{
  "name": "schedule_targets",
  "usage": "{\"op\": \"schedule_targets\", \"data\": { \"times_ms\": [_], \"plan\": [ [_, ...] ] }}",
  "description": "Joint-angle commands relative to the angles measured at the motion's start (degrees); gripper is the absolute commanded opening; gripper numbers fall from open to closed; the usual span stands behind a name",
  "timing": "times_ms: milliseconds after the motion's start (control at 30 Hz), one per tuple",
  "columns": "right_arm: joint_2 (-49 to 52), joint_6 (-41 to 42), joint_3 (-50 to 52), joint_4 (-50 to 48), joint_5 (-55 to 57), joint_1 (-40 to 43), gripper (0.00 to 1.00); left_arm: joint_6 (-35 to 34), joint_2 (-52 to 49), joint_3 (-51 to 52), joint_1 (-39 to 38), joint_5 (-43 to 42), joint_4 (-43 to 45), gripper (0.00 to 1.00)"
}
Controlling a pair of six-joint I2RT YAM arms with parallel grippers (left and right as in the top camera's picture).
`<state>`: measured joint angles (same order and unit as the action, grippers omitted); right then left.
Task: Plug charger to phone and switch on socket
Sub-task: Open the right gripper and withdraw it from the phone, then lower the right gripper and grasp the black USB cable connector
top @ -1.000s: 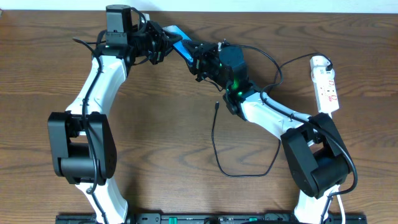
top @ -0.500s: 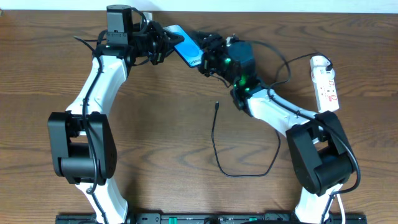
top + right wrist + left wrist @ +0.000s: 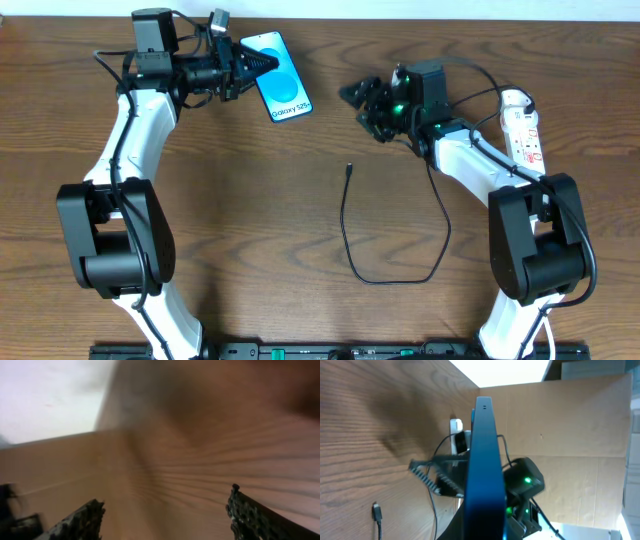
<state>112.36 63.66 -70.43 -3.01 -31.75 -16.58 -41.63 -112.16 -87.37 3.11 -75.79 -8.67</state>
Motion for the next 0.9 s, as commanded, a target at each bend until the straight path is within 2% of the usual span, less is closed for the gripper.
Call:
{"op": "schedule_targets", "data": {
  "times_ms": [0, 200, 400, 633, 867],
  "plan": [
    [-1.11, -12.09, 0.04, 6.80, -0.07, 0.00, 0.78, 2.89, 0.94, -0.07, 0.11, -1.73, 0.37, 0.08],
    [-1.11, -23.52, 0.04, 16.61, -0.11, 0.02, 0.71, 4.63, 0.94, -0.07, 0.15, 2.14, 0.37, 0.08],
    [-0.68, -26.69, 0.66, 25.27, -0.13, -0.02, 0.57, 4.98, 0.94, -0.07, 2.29, 2.08, 0.28, 0.07],
    [-0.68, -26.67, 6.16, 25.49, -3.37, -0.15, 0.55, 4.98, 0.94, -0.07, 3.41, 1.68, -0.81, 0.07],
    [-0.68, -23.32, 11.74, 19.56, -3.26, -3.43, 0.55, 4.98, 0.94, -0.07, 3.41, 1.68, -0.81, 0.07]
  ]
}}
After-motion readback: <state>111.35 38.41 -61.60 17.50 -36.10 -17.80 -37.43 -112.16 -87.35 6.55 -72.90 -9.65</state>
